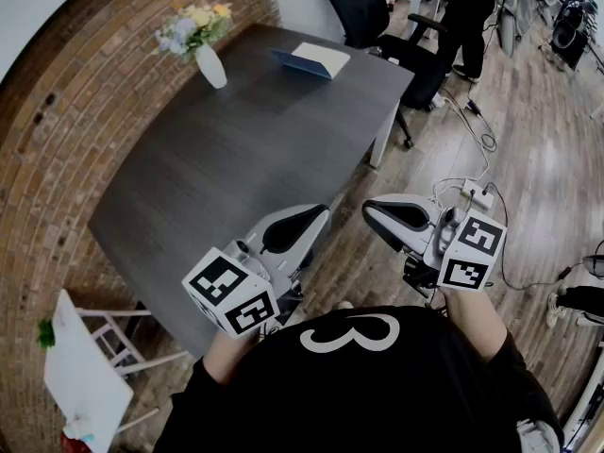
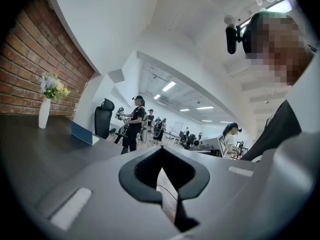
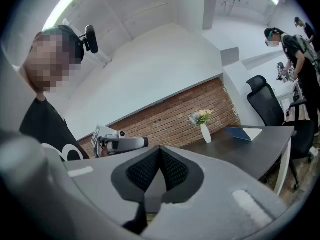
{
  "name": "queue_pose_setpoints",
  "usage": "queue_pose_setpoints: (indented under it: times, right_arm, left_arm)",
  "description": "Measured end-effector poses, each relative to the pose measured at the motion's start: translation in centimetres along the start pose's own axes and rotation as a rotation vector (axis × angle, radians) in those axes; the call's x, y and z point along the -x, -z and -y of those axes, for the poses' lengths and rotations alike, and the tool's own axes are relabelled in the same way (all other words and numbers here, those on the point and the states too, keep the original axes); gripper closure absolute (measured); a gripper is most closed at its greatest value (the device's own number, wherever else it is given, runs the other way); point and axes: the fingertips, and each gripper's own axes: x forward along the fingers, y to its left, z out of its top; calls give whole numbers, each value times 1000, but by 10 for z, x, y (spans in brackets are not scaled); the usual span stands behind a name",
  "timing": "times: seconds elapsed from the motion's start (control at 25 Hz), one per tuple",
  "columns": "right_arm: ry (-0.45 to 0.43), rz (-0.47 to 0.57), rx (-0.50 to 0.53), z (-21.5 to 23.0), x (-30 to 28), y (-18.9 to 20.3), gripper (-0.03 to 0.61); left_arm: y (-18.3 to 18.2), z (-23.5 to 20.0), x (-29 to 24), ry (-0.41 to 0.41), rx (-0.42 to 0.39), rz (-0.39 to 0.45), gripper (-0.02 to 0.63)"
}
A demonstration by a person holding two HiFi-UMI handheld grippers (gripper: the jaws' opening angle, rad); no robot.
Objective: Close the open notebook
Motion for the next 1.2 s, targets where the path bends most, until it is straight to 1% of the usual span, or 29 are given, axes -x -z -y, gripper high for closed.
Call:
queue_pose_setpoints:
  times: [0.2,0.36,0.48,0.68,0.96,1.2]
  right_arm:
    - [15,3,7,2,-3,0,577]
    - [22,-4,-6,3,-4,1,577]
    - [49,-5,-18,10,-2,1,577]
    - [91,-8,-6,30,6,-3,577]
    - [92,10,-10,77,20,-18,577]
    - [45,0,-38,148,28,-42,577]
  left_arm:
    - [0,-2,0,18,-6,1,598]
    - [-1,-7,-3,33,8,4,598]
    - [-1,-11,-10,49,16,3,598]
    - [1,-19,-32,76,39,-15,598]
    - [1,-36,-83,80,40,-37,598]
    - [-11,-62,-150,39,41,-49,598]
